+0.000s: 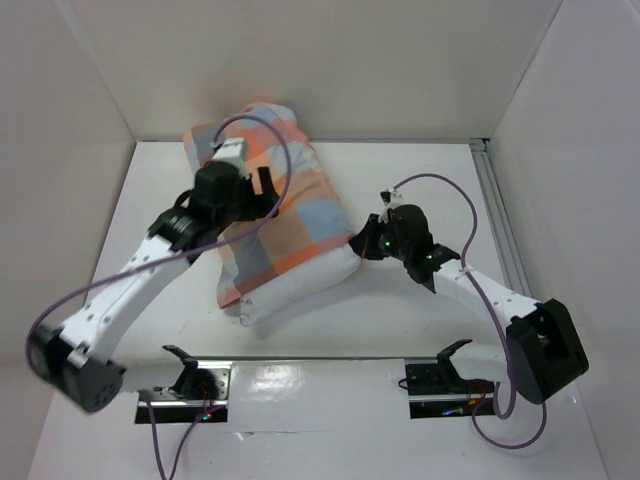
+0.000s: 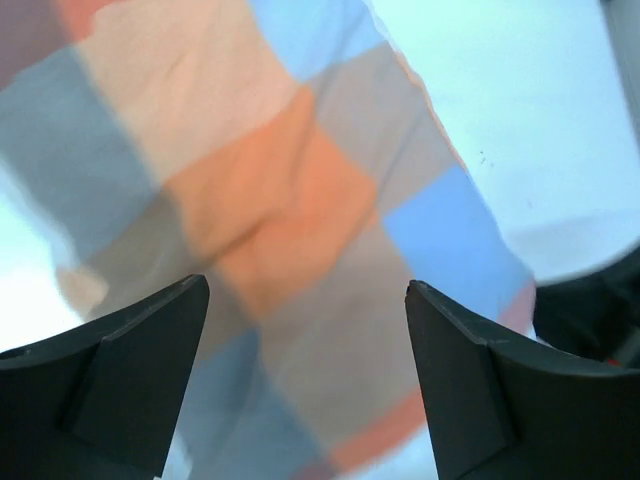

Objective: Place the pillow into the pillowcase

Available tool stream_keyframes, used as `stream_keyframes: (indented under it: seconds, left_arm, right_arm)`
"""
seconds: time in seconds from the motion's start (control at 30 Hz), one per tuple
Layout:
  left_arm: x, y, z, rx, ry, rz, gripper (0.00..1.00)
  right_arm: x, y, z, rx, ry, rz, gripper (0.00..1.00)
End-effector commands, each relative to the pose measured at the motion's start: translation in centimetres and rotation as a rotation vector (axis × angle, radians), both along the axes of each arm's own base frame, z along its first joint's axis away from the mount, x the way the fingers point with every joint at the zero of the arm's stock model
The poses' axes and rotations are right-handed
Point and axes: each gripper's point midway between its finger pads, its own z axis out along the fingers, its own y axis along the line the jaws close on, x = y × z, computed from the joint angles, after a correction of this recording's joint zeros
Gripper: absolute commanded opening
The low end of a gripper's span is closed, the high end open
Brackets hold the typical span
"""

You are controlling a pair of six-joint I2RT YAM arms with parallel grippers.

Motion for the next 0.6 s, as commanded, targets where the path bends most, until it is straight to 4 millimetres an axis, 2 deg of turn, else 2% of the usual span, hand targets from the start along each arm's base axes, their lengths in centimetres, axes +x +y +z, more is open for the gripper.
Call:
stream_keyframes:
  seconds: [0.0, 0.03, 0.07, 0.1, 0.13, 0.17, 0.2, 0.23, 0.27, 0.3, 0.33, 0.37, 0.4, 0.47, 0.5, 0.53, 0.57]
  left_arm:
    - [-4.7, 4.1, 2.1, -0.077, -0.069, 0.13, 0.93]
    - [-6.4, 5.4, -1.7, -0.082, 0.027, 0.209, 0.9]
    - [-7.6, 6.0, -3.1, -0.109, 0.066, 0.251, 0.87]
    - [-9.1, 6.7, -3.7, -0.158, 0.078, 0.279, 0.87]
    - [-10.4, 6.3, -6.9, -0.2, 0.159, 0.291, 0.85]
    - [-11.8, 6.2, -8.4, -0.222, 0.217, 0.297, 0.85]
    - [-12.7, 5.8, -9.4, -0.249, 0.247, 0.285, 0.84]
    - [-13.5, 5.5, -9.5, -0.292, 0.235, 0.267, 0.82]
    - [-14.4, 5.8, -11.8, -0.288, 0.273, 0.29, 0.8]
    - [-14.8, 6.2, -12.5, -0.285, 0.27, 0.307, 0.8]
    - [-15.3, 6.3, -12.9, -0.29, 0.256, 0.306, 0.8]
    - [-15.5, 7.0, -14.2, -0.263, 0.259, 0.331, 0.8]
    - [-15.8, 6.9, -14.8, -0.245, 0.268, 0.32, 0.8]
    - [-16.0, 7.3, -15.4, -0.214, 0.275, 0.321, 0.82]
    - [-16.1, 7.5, -16.0, -0.185, 0.287, 0.314, 0.87]
    - [-16.2, 7.4, -16.3, -0.169, 0.3, 0.299, 0.9]
    - [-16.0, 6.9, -16.5, -0.17, 0.301, 0.282, 0.92]
  right_arm:
    - [1.5, 0.8, 2.5, 0.027, -0.055, -0.009, 0.0]
    - [2.3, 0.3, 2.6, 0.025, -0.054, -0.031, 0.0]
    - [2.5, 0.7, 3.0, 0.03, -0.049, -0.017, 0.0]
    - [3.3, 0.2, 2.1, 0.015, -0.019, -0.035, 0.0]
    - [4.0, -0.2, 2.2, 0.024, -0.013, -0.041, 0.0]
    - [4.9, -0.2, 3.0, 0.044, -0.031, -0.038, 0.0]
    - [5.6, -0.3, 2.3, 0.052, -0.011, -0.029, 0.0]
    - [6.1, -0.4, 2.3, 0.073, 0.005, -0.03, 0.0]
    - [6.7, -0.9, 2.4, 0.107, 0.022, -0.022, 0.0]
    - [7.6, -1.0, 3.0, 0.136, 0.009, -0.017, 0.0]
    - [8.3, -1.2, 2.0, 0.139, 0.032, -0.016, 0.0]
    - [9.2, -1.9, 2.6, 0.167, 0.031, -0.019, 0.0]
    - [10.0, -2.1, 1.7, 0.172, 0.051, -0.018, 0.0]
    - [11.4, -3.2, 1.8, 0.197, 0.058, -0.031, 0.0]
    - [12.3, -3.3, 2.9, 0.219, 0.04, -0.021, 0.0]
    - [12.9, -3.4, 2.3, 0.232, 0.066, -0.025, 0.0]
    - [13.4, -3.6, 2.6, 0.238, 0.062, -0.022, 0.0]
